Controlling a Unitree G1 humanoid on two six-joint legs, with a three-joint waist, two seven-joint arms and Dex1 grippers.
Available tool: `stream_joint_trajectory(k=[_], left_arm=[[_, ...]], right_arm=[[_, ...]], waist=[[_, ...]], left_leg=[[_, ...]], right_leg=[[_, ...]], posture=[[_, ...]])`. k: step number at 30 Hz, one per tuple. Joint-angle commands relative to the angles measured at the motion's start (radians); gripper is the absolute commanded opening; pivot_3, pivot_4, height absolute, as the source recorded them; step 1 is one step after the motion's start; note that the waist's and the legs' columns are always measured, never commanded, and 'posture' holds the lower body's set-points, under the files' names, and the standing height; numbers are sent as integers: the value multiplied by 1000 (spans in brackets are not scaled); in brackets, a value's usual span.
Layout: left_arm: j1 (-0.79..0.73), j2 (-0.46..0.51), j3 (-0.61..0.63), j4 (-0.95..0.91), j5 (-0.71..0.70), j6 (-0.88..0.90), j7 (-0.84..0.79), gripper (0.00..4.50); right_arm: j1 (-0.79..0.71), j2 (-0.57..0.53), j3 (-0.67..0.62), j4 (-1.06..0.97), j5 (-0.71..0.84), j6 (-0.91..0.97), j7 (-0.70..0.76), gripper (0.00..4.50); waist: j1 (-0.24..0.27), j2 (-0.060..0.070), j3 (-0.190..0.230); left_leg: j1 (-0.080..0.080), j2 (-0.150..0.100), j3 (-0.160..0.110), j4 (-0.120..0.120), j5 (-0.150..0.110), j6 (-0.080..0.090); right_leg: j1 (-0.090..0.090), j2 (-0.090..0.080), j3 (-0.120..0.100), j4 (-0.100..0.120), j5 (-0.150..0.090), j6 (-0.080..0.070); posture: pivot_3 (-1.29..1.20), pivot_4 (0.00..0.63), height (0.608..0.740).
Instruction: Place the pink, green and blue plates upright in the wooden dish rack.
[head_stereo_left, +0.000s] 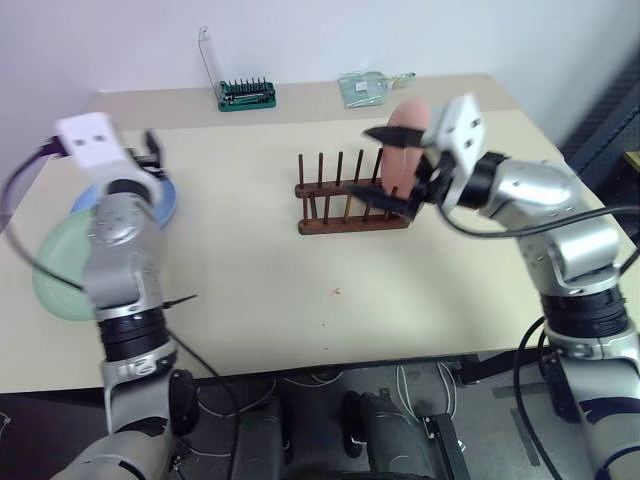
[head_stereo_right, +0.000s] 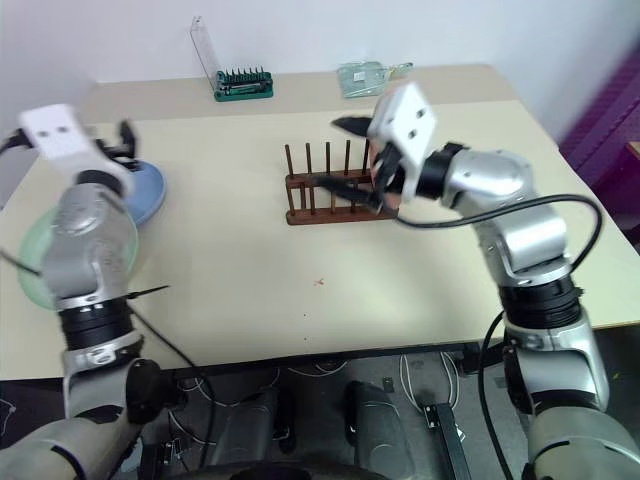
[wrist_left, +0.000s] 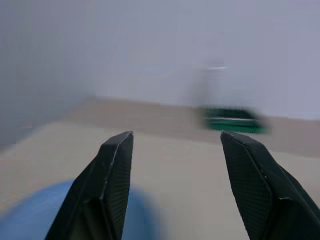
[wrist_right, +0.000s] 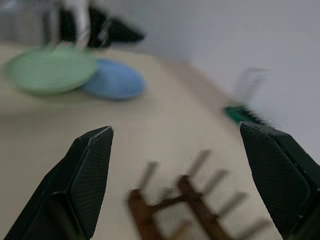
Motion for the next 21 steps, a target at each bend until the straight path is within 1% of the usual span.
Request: stream_joint_trajectory(k=[1, 2, 4, 6, 7, 9, 11, 14, 18, 21], left_arm=[[66, 42, 146, -120, -40, 84, 36, 2825], [106, 33, 211, -158, -78, 114, 36, 2825], [171, 27, 292, -203, -122, 149, 34, 2825], [272, 19, 370, -244, -161, 165, 12, 2825], [315, -1, 421, -262, -186, 173, 20, 2825], [368, -32, 477, -284, -227, 185, 32, 2825], [423, -68, 486, -294, -266, 218, 24, 2825], [463, -112, 475, -297, -324, 239, 14, 2825], [468, -163, 478, -269, -381, 267, 49, 2825], [462, -165, 463, -230, -402, 285, 67, 2825]], right_arm=[[2, 39, 30, -35, -34, -34, -1, 4099], [3, 50, 36, -26, -40, -38, 3, 4099], [5, 60, 43, -15, -49, -45, 15, 4099], [9, 66, 52, 5, -66, -60, 30, 4099], [9, 68, 57, 21, -76, -69, 36, 4099], [9, 71, 62, 42, -92, -84, 46, 4099], [6, 76, 68, 61, -106, -100, 58, 4099], [-1, 89, 73, 79, -115, -115, 71, 4099], [-7, 104, 70, 98, -131, -129, 80, 4099], [-6, 110, 69, 99, -138, -134, 80, 4099]], waist=[[2, 0, 0], [1, 0, 0], [5, -1, 0], [2, -4, -2], [2, -5, -2], [2, -6, -3], [4, -8, -3], [8, -9, -4], [12, -10, -5], [13, -10, -5]], left_leg=[[0, 0, 0, 0, 0, 0], [0, 0, 0, 0, 0, 0], [-1, -1, 1, 0, 0, 0], [-1, -1, 1, 1, 0, 0], [-1, -1, 1, 1, 0, -1], [-1, -1, 1, 1, 0, -1], [-1, -1, 0, 1, 0, -1], [-1, -1, 0, 1, -1, -1], [-1, -1, 0, 1, -1, -1], [-1, 0, 0, 1, -1, -1]], right_leg=[[0, -1, 0, 0, 0, 0], [0, -2, 0, 0, 0, 0], [1, -4, 0, -2, 2, -3], [2, -5, -1, -4, 2, -3], [3, -5, -1, -5, 1, -4], [3, -6, -2, -6, 1, -6], [3, -6, -3, -6, 1, -6], [4, -6, -3, -6, 1, -6], [4, -6, -3, -7, 1, -6], [3, -6, -3, -7, 1, -7]], posture=[[0, 150, 730], [0, 150, 730], [0, 150, 730], [0, 150, 730], [0, 150, 730], [0, 150, 730], [0, 150, 730], [0, 150, 730], [0, 150, 730], [0, 150, 730]])
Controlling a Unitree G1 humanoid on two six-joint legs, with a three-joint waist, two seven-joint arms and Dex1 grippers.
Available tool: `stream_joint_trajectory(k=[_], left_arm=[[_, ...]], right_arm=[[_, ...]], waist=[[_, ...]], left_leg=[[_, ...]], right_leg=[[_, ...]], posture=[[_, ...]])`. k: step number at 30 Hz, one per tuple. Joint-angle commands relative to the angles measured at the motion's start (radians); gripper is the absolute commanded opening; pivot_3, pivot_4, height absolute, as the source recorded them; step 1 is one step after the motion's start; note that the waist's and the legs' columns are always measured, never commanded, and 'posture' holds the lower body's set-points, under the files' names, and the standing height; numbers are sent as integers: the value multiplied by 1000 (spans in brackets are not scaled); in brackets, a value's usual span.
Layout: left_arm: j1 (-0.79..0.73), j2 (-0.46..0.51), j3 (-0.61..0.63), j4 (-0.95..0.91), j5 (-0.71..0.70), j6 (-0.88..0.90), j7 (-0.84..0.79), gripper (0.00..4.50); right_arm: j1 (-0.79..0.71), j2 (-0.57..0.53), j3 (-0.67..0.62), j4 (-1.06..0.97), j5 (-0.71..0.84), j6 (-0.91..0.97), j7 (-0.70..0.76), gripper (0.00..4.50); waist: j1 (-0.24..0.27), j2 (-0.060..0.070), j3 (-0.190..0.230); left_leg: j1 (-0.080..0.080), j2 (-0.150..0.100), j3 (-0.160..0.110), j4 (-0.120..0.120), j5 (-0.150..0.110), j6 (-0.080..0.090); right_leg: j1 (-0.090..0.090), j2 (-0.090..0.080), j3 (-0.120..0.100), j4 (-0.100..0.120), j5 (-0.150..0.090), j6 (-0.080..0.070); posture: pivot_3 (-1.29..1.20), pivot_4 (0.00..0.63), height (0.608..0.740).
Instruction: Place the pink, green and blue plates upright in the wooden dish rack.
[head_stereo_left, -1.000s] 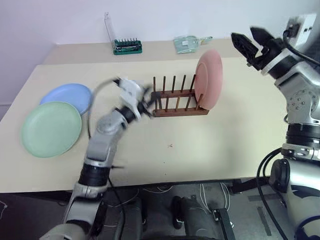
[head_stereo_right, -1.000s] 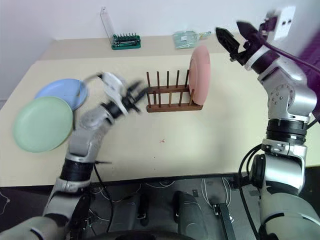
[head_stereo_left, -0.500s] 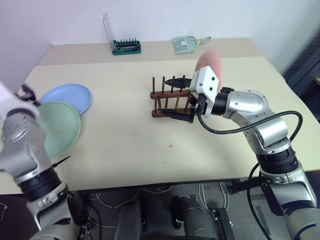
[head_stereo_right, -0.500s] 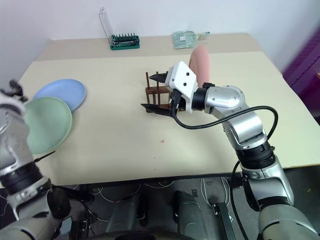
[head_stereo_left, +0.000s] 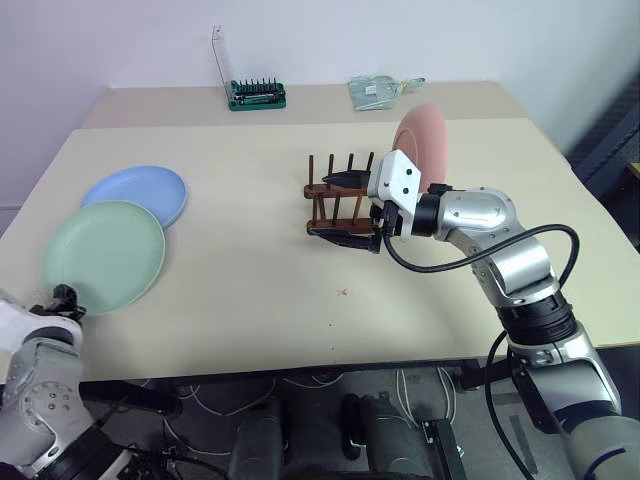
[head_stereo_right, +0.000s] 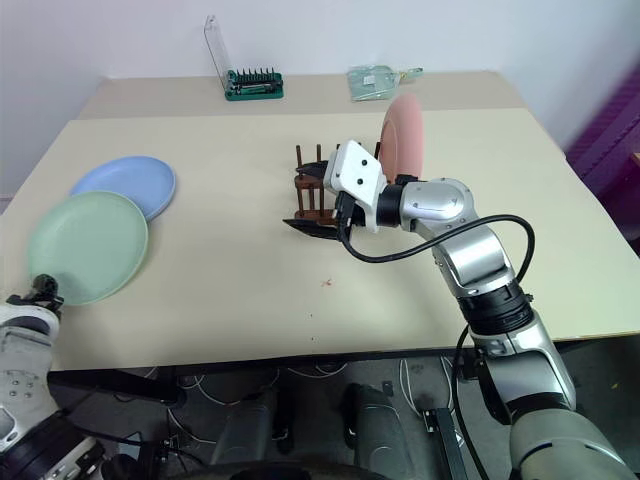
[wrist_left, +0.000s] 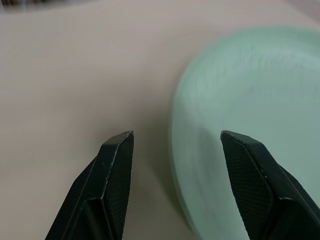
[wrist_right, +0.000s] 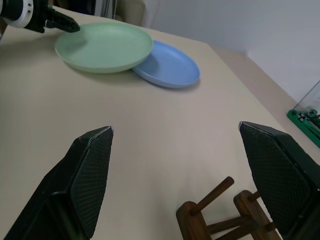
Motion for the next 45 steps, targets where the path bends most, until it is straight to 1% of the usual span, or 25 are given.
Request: stream_joint_trajectory(k=[1, 3, 6, 7, 9, 12, 14, 17, 18, 19, 21, 23, 25, 27, 29, 32, 37, 38, 39, 41, 45], left_arm=[[-16, 11, -16, 18, -35, 18, 23, 2592], [-34, 6, -14, 37, -47, 18, 51, 1990], [-43, 4, -8, 52, -48, -5, 86, 471], [-47, 1, -2, 59, -55, -12, 96, 40], [-55, -13, 6, 66, -76, -49, 106, 40], [-72, -51, 4, 34, -153, -160, 53, 40], [-56, -58, -32, 4, -152, -224, 13, 40], [-60, -76, -81, -51, -191, -288, -17, 40], [-64, -70, -106, -68, -191, -298, -24, 12], [-73, -56, -145, -88, -180, -302, -29, 12], [-134, -5, -273, -122, -131, -278, -34, 12], [-190, 26, -358, -125, -108, -251, -17, 12], [-280, 48, -461, -120, -72, -206, 15, 12], [-373, 67, -566, -103, -22, -131, 59, 12], [-455, 50, -619, -83, -8, -64, 106, 12], [-533, 9, -630, -79, -10, -30, 154, 12], [-583, -44, -642, -120, -32, 65, 209, 12], [-582, -54, -639, -130, -38, 76, 215, 0], [-580, -58, -638, -137, -38, 84, 215, 0], [-577, -60, -635, -143, -35, 97, 212, 0], [-572, -60, -616, -142, -37, 107, 205, 0]], right_arm=[[-23, 11, -20, -18, -6, -21, 3, 4099], [-17, 10, -25, -22, -9, -21, -2, 4099], [-9, 7, -29, -29, -12, -19, -8, 4099], [-5, 5, -30, -32, -13, -19, -10, 4099], [7, -2, -34, -42, -13, -19, -11, 4099], [22, -11, -43, -56, -10, -19, -5, 4099], [25, -16, -47, -58, -9, -19, -1, 4099], [22, -19, -61, -76, 53, 38, 36, 4099], [20, -20, -59, -84, 61, 45, 48, 4300], [16, -17, -56, -95, 67, 49, 56, 4300], [-5, 2, -20, -93, -20, -37, 18, 4300], [-21, 11, 19, -68, -113, -120, -14, 4300], [-45, 7, 76, -7, -249, -248, -55, 4300], [-89, 29, 109, 74, -354, -315, -126, 4300], [-134, 43, 139, 154, -448, -389, -186, 4300], [-166, 55, 165, 228, -519, -476, -220, 4300], [-196, 88, 171, 327, -606, -531, -294, 4300], [-197, 91, 170, 338, -621, -539, -307, 3772], [-196, 95, 167, 345, -632, -545, -319, 3499], [-197, 101, 161, 354, -654, -559, -348, 2589], [-209, 101, 162, 374, -733, -600, -433, 398]], waist=[[0, 0, 0], [4, 0, 0], [8, 0, 0], [8, 0, 0], [9, 0, 0], [10, 0, 0], [10, -1, 0], [11, -1, 0], [11, -1, 0], [10, -1, 0], [13, -2, 0], [13, -2, 1], [12, -2, 1], [10, -2, 1], [9, -2, 1], [3, -3, 1], [-2, -3, 1], [-1, -3, 1], [-1, -3, 2], [-1, -3, 2], [0, -3, 2]], left_leg=[[0, 0, 0, 0, 0, 0], [0, 0, 0, 0, 0, 0], [0, 0, 0, 0, 0, 0], [0, 0, 0, 0, 0, 0], [0, 0, 0, 0, 0, 0], [0, 0, 0, 0, 0, 0], [0, 0, 0, 0, 0, 0], [0, 0, 0, 0, 0, 0], [0, 0, 0, 0, 0, 0], [0, 0, 0, 0, 0, 0], [0, 0, 0, 0, 0, 0], [-1, 0, 0, 0, 0, -1], [-1, 0, 0, 1, -1, -3], [-1, -1, 1, 0, 1, -1], [-1, -2, 2, 0, 1, 0], [-1, -2, 2, -1, 1, 0], [-1, -1, 2, -2, 2, -1], [0, -1, 2, -2, 2, -1], [-1, -1, 2, -2, 2, -2], [-1, -1, 2, -2, 2, -2], [-1, -1, 2, -2, 2, -2]], right_leg=[[0, 0, 0, 0, 0, 0], [0, 0, 0, 0, 0, 0], [0, 0, 0, 0, 0, 0], [0, 0, 0, 0, 0, 0], [0, 0, 0, 0, 0, 0], [0, 0, 0, 0, 0, 0], [0, 0, 0, 0, 0, 0], [0, 0, 0, -1, 0, -1], [0, 0, 0, -1, 0, -1], [0, 0, 0, -1, 0, -1], [0, 0, 0, -1, 0, -1], [0, 1, -2, -1, 0, 0], [1, 1, -2, -1, 0, 0], [1, 1, -1, -2, 0, 1], [1, 1, -1, -2, 0, 1], [0, 2, 0, -2, 3, 3], [0, 5, 0, -1, 3, 3], [0, 5, 0, -1, 3, 4], [0, 5, 0, -1, 3, 4], [0, 5, 0, -1, 3, 4], [0, 4, 0, -1, 3, 4]], posture=[[0, 150, 730], [0, 150, 730], [0, 150, 730], [0, 150, 730], [0, 150, 730], [0, 150, 730], [0, 150, 730], [0, 150, 730], [0, 150, 730], [0, 150, 730], [0, 150, 730], [0, 150, 730], [0, 150, 730], [0, 150, 730], [0, 150, 730], [0, 150, 730], [0, 150, 730], [0, 150, 730], [0, 150, 730], [0, 150, 730], [0, 150, 730]])
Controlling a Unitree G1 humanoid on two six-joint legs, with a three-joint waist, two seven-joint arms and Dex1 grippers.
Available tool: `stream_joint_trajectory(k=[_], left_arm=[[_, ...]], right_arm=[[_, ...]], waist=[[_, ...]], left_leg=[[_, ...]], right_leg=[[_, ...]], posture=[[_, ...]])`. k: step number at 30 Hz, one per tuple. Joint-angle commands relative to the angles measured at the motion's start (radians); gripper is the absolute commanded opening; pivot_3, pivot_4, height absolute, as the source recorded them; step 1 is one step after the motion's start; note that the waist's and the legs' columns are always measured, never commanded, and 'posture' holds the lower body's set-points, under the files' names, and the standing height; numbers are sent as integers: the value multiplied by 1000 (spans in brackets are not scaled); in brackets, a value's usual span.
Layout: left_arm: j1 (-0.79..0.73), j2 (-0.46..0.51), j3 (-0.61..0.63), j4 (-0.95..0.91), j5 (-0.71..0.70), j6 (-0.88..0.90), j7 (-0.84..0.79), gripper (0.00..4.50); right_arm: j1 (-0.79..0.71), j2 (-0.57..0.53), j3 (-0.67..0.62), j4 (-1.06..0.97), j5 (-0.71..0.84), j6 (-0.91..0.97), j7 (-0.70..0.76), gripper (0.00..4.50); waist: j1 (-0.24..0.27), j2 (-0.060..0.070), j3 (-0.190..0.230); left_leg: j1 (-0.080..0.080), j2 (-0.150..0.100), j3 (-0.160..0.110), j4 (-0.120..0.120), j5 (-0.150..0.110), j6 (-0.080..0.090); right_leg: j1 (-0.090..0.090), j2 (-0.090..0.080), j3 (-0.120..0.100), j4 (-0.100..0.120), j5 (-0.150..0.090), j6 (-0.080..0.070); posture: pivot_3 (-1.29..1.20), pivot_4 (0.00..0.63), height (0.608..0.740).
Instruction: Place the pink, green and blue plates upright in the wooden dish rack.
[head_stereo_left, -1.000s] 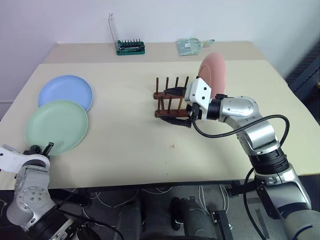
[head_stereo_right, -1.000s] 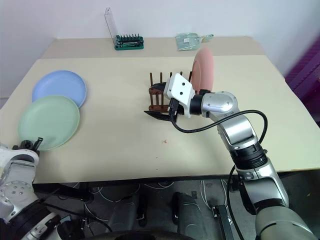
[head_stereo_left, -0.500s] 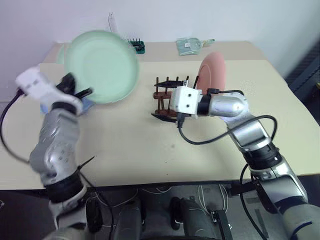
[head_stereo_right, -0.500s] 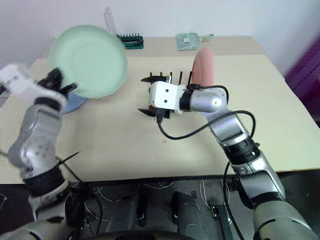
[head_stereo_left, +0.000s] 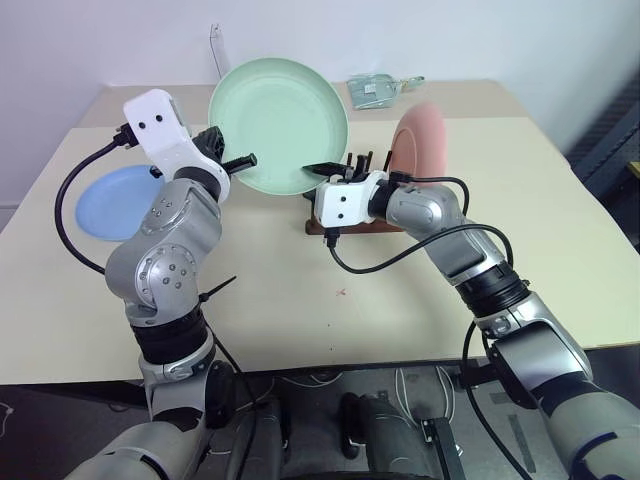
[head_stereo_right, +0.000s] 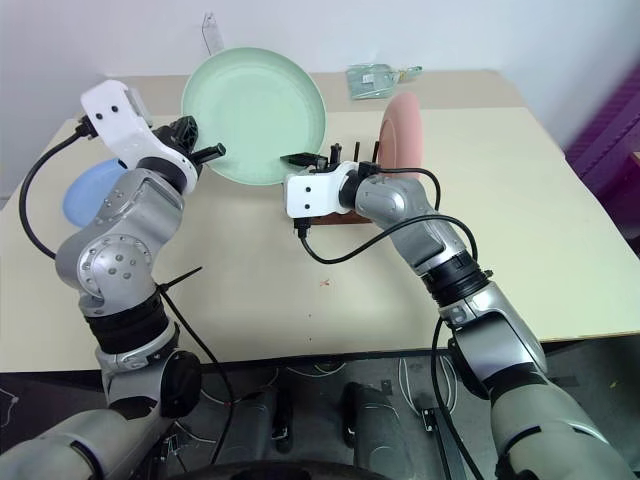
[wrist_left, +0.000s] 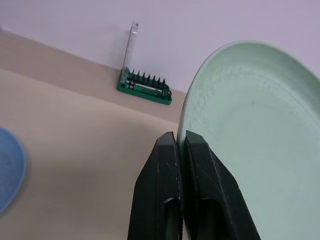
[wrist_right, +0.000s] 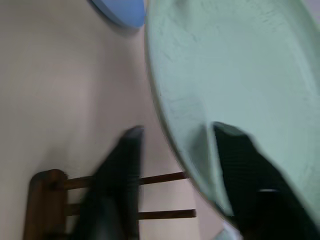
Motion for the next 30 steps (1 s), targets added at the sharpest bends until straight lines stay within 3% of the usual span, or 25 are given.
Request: stream_joint_trajectory(k=[1, 3, 6, 8, 11, 15, 19, 24, 30], left_arm=[[-12, 6, 23, -49, -8, 8, -3, 0], [-14, -1, 37, -51, -22, 0, -10, 0], [-61, -74, 139, -44, -110, -122, 6, 1057], [-93, -87, 187, -37, -127, -192, 22, 2040], [-149, -6, 281, 3, -93, -350, 7, 2040], [-97, 176, 281, 101, -33, -372, -80, 2040], [160, 427, 46, 153, 99, -316, -366, 2040], [367, 466, -145, 77, 19, -305, -683, 2040], [528, 494, -303, -37, -22, -353, -963, 2040]], right_arm=[[-42, 4, -24, -5, -56, -43, -88, 26], [-40, 4, -24, -1, -70, -57, -96, 26], [-29, 3, -23, -1, -79, -76, -101, 0], [-23, 2, -26, -9, -79, -82, -104, 0], [-2, 4, -67, -53, -26, -80, -105, 0], [38, 51, -196, -177, 231, 74, -14, 0], [47, 123, -429, -418, 791, 639, 50, 0], [2, 111, -615, -492, 1214, 1071, -13, 0], [-90, 120, -732, -349, 1337, 1223, -196, 0]], waist=[[0, 0, 0], [1, 0, 1], [5, -1, 1], [6, -1, 1], [3, -2, 2], [0, -3, 3], [1, -2, 3], [9, -2, 2], [-4, -1, 3]], left_leg=[[0, 0, 0, 0, 0, 0], [0, 0, 0, 0, 0, 0], [0, 0, 0, 0, 0, 0], [0, 0, 0, 1, 0, 0], [0, 0, 0, 1, 0, 0], [0, 0, 0, -1, 0, 0], [1, 1, 0, -1, 0, -1], [0, 3, -1, 0, -1, -5], [-1, 2, 3, -5, -2, -4]], right_leg=[[0, 0, 0, 0, 0, 0], [0, 0, 0, 0, 0, 0], [0, -1, 0, 0, 0, 0], [0, -1, 0, 0, 0, -1], [0, 0, 0, 0, 0, 0], [0, 1, 0, 0, 0, 0], [0, 0, 0, 2, 0, 0], [0, -5, -2, 0, -2, -5], [-5, -10, -2, -1, -2, -6]], posture=[[0, 150, 730], [0, 150, 730], [0, 150, 730], [0, 150, 730], [0, 150, 730], [0, 150, 730], [0, 150, 730], [0, 150, 730], [0, 150, 730]])
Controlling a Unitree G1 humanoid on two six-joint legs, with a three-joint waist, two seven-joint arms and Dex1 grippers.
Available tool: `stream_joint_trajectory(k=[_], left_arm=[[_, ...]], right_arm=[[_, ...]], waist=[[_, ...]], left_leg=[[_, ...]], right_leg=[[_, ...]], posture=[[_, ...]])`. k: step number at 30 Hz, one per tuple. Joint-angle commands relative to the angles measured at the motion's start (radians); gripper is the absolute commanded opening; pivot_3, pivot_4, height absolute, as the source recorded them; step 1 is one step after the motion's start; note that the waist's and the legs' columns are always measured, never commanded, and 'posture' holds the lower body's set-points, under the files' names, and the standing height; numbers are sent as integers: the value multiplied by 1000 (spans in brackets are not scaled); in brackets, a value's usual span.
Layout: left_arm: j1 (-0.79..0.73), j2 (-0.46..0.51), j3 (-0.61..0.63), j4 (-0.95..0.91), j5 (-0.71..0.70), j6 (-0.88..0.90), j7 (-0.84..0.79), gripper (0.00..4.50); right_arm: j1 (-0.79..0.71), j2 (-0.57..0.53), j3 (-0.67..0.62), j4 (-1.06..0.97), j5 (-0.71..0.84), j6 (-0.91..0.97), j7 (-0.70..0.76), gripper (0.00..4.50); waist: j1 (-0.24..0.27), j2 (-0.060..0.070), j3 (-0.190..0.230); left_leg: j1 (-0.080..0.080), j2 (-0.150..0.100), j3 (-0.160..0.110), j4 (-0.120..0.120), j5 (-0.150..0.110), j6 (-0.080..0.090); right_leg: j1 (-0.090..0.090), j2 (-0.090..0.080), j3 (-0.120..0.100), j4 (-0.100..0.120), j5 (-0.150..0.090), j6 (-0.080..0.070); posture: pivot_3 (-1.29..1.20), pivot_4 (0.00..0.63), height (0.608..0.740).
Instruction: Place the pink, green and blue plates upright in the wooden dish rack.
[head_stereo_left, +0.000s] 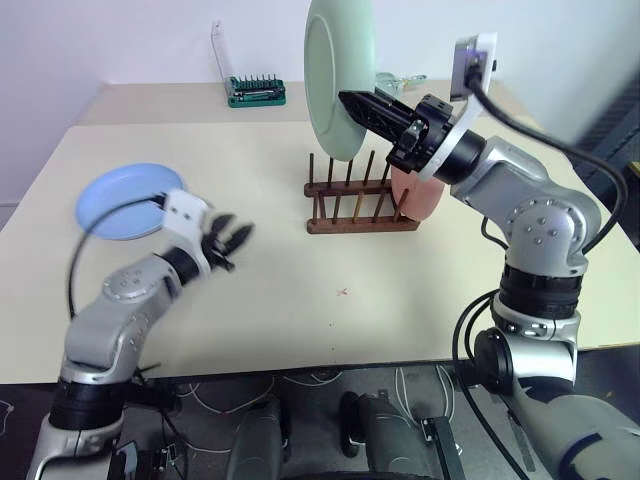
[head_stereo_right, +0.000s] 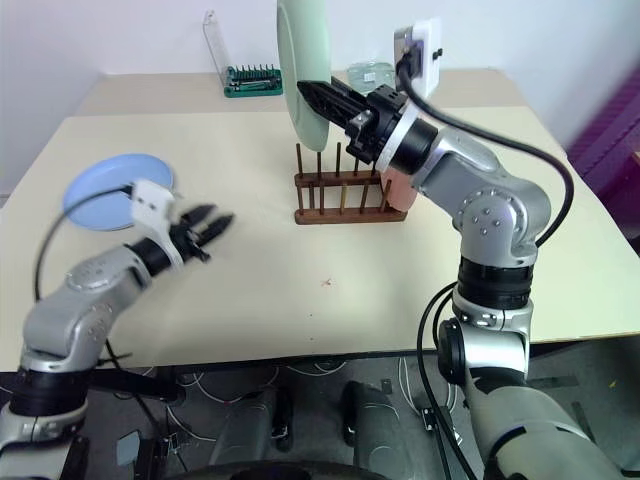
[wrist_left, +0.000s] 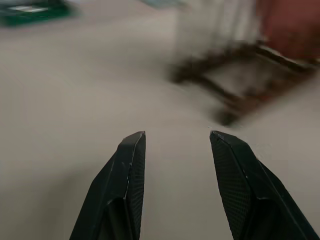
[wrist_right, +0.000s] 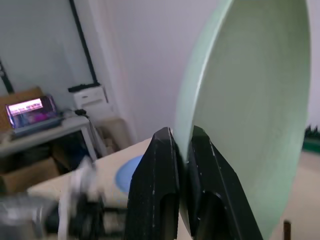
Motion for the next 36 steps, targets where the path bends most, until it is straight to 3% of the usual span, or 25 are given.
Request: stream_joint_trajectory(k=[1, 7, 26, 30, 32, 36], left_arm=[[45, 14, -34, -98, -51, -32, -135, 2040], [64, -6, -41, -107, -38, -37, -160, 2040], [61, -35, -46, -110, -22, -42, -160, 2040], [66, -41, -47, -110, -16, -46, -162, 2095], [67, -42, -46, -110, -15, -47, -163, 2095], [69, -47, -48, -105, -10, -54, -163, 2095]], right_arm=[[-64, -7, -85, 69, 56, 36, -88, 0], [-56, -56, -62, 99, 29, 58, -95, 0], [-19, -56, -18, 240, -69, 86, -100, 0], [-19, -51, -18, 239, -69, 88, -98, 1448], [-21, -50, -17, 233, -71, 85, -99, 2610], [-32, -62, 3, 202, -94, 54, -87, 4477]], waist=[[-7, 0, 0], [-12, 3, 2], [-13, 3, 2], [-13, 3, 2], [-12, 3, 2], [-13, 3, 2]], left_leg=[[0, 0, 0, -1, 0, 0], [0, -1, 0, -2, 2, 4], [0, 0, 0, -1, 2, 4], [0, 0, 0, -1, 2, 4], [0, 0, 0, -1, 2, 4], [0, 0, 0, -1, 2, 4]], right_leg=[[0, 0, 0, 0, 0, 0], [0, 1, 0, 0, 0, 0], [0, 6, 1, 0, -1, 2], [0, 6, 1, 0, -1, 2], [0, 6, 1, 0, -1, 2], [0, 6, 1, 0, -1, 2]], posture=[[0, 150, 730], [0, 150, 730], [0, 150, 730], [0, 150, 730], [0, 150, 730], [0, 150, 730]])
